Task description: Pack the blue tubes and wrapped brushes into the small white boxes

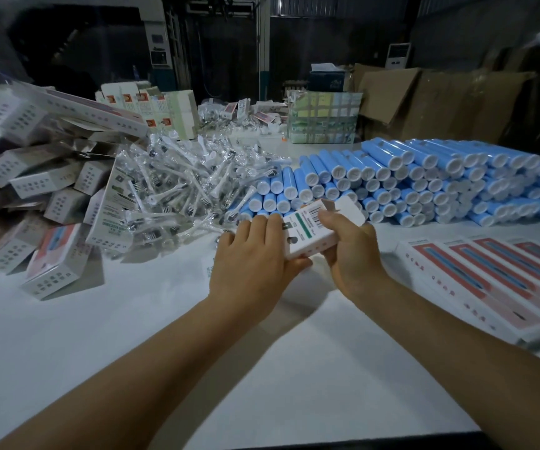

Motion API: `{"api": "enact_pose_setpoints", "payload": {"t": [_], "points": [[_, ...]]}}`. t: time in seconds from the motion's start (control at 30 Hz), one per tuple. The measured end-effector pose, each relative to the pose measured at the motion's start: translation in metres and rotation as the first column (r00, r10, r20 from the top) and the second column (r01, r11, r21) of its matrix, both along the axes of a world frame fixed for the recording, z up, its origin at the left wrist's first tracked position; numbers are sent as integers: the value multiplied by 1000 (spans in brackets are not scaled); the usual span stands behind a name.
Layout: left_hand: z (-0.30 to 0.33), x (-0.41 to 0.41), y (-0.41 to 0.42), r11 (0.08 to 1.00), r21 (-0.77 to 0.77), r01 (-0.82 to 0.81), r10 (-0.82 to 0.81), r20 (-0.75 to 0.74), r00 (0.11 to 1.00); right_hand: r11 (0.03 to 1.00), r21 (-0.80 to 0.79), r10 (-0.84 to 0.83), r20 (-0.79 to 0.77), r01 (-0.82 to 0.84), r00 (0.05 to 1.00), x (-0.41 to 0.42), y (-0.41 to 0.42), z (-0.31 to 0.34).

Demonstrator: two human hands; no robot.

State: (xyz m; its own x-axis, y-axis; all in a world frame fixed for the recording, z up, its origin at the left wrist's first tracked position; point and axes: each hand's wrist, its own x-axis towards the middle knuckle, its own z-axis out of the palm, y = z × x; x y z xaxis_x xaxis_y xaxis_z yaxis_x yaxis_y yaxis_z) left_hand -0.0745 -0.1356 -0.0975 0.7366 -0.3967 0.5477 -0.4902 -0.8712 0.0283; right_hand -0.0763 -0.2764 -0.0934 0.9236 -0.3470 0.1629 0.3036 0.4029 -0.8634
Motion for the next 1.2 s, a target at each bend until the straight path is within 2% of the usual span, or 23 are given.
{"api": "enact_pose_setpoints", "payload": {"t": [0.03, 0.07, 0.13, 0.23, 0.3, 0.37, 0.43, 0.47, 0.5, 0.53, 0.57, 0.6, 0.63, 0.7, 0.8, 0.9, 1.03, 1.2], "points": [[0, -1, 0, 1000, -3, 13, -13, 12, 1000, 985, -163, -53, 44, 60, 998, -1, -2, -1], [-1, -3, 0, 1000, -8, 25, -25, 33, 999, 927, -349, -105, 101, 134, 989, -3, -4, -2], [-1, -4, 1, 999, -25, 37, -36, 57, 998, 719, -633, -147, 264, 286, 953, -6, -7, -4], [0, -5, 3, 999, -3, 34, -34, 35, 999, 441, -801, -122, 394, 405, 911, -9, -8, -5], [0, -5, 4, 999, 26, 30, -31, 27, 999, 352, -850, -125, 371, 391, 920, -8, -9, -4], [-1, -4, 5, 999, 39, 25, -26, 26, 999, 315, -879, -133, 334, 359, 933, -10, -11, -2], [0, -4, 5, 998, 64, 12, -14, 23, 1000, 337, -896, -112, 266, 289, 957, -13, -11, -2], [0, -4, 4, 997, 81, 3, -5, 25, 1000, 382, -894, -87, 216, 233, 972, -14, -11, -2], [0, -4, 4, 995, 99, -7, 5, 24, 1000, 466, -870, -51, 153, 158, 987, -16, -9, -2], [0, -4, 4, 994, 112, -18, 16, 21, 1000, 603, -796, 5, 71, 53, 997, -18, -7, -1], [0, -3, 4, 993, 117, -29, 26, 19, 999, 760, -644, 89, -19, -80, 996, -17, -6, 1], [0, -3, 4, 993, 114, -37, 35, 20, 999, 870, -445, 191, -91, -212, 977, -15, -6, 3], [0, -2, 4, 993, 112, -45, 43, 20, 999, 916, -274, 270, -122, -294, 955, -15, -7, 6], [-1, -2, 5, 990, 130, -60, 58, 23, 998, 943, -159, 271, -147, -293, 951, -14, -6, 11], [0, -1, 5, 983, 173, -68, 66, 15, 998, 954, -169, 218, -169, -246, 961, -12, -4, 9], [1, 0, 8, 984, 166, -60, 59, 10, 998, 957, -118, 250, -142, -267, 958, -13, -4, 9], [0, 1, 12, 986, 160, -48, 38, 66, 997, 951, -70, 294, -97, -301, 951, -14, -6, 9], [0, 3, 14, 971, 229, -63, 34, 129, 991, 955, 14, 296, -105, -296, 949, -12, -5, 6]]}}
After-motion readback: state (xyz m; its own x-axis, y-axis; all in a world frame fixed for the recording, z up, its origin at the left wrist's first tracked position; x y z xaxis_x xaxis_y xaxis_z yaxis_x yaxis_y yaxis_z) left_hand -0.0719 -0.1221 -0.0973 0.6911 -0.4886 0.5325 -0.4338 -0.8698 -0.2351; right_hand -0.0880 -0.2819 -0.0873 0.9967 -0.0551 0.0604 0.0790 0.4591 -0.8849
